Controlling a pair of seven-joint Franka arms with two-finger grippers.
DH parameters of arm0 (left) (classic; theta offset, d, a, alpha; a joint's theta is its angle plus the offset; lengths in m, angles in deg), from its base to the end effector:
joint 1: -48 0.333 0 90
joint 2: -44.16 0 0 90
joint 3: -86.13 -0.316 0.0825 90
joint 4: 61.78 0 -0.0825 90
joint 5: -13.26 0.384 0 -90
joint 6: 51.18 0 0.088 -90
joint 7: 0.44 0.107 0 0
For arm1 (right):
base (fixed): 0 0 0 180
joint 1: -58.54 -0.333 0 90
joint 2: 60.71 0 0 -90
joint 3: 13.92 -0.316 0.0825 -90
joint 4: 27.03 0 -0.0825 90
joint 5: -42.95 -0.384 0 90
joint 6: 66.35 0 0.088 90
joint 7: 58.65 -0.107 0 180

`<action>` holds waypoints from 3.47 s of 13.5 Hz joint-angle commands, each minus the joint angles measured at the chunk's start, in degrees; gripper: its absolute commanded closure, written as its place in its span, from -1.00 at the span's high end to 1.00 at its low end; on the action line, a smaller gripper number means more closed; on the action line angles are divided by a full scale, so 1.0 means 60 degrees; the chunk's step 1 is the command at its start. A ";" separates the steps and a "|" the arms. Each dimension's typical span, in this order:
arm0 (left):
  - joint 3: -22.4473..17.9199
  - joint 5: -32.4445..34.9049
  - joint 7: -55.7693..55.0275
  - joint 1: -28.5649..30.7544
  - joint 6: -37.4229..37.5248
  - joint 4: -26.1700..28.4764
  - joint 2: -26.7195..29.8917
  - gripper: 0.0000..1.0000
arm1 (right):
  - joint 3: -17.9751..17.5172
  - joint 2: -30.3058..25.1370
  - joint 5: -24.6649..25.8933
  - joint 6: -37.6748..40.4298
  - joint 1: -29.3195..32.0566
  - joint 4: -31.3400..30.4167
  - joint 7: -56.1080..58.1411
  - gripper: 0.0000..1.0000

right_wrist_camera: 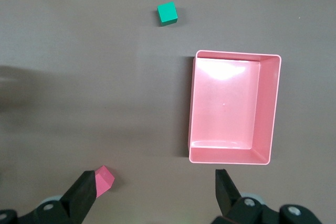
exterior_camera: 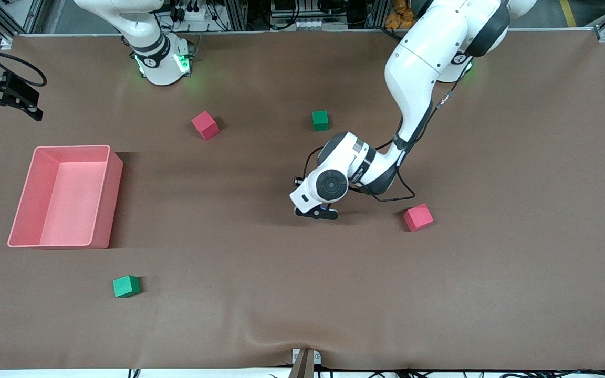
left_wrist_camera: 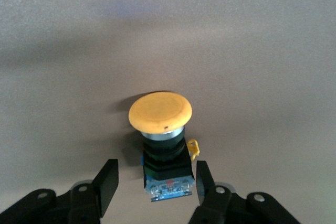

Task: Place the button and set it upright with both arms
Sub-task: 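Close the left gripper on the button's blue base, then lift the button with the left gripper and turn it upright, then lower the upright button onto the table with the left gripper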

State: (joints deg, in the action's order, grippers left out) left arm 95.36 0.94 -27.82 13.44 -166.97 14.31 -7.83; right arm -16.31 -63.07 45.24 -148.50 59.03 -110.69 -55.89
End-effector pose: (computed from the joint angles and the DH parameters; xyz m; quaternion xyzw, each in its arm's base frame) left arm 0.5268 -0.4889 0.1759 0.9805 -0.0607 -0.1742 0.0683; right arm 0.5259 0.0133 0.6862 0.9990 0.0378 0.0072 0.0207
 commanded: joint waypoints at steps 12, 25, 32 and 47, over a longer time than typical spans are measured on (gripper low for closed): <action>-0.0161 -0.0084 -0.0122 -0.0318 -0.0272 -0.0290 0.0065 -1.00 | -0.0011 0.0102 -0.0073 0.0127 0.0065 0.0247 0.0156 1.00; -0.0468 0.5443 -0.7104 -0.1679 -0.3919 -0.0187 0.0564 -1.00 | -0.0011 0.0131 -0.0073 0.0098 0.0050 0.0203 0.0156 1.00; -0.0498 1.1219 -1.1372 -0.2031 -0.3993 -0.0070 0.0155 -1.00 | -0.0011 0.0307 -0.0073 0.0244 0.0050 0.0188 0.0141 1.00; -0.0586 1.8093 -1.5006 -0.2105 -0.4682 -0.0070 -0.0973 -1.00 | -0.0070 0.0292 -0.0073 0.0332 -0.0052 0.0203 0.0141 1.00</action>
State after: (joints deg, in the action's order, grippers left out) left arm 91.97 104.58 -114.75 0.89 -193.89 16.51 -11.51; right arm -16.70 -61.51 45.21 -147.46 58.79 -110.55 -55.69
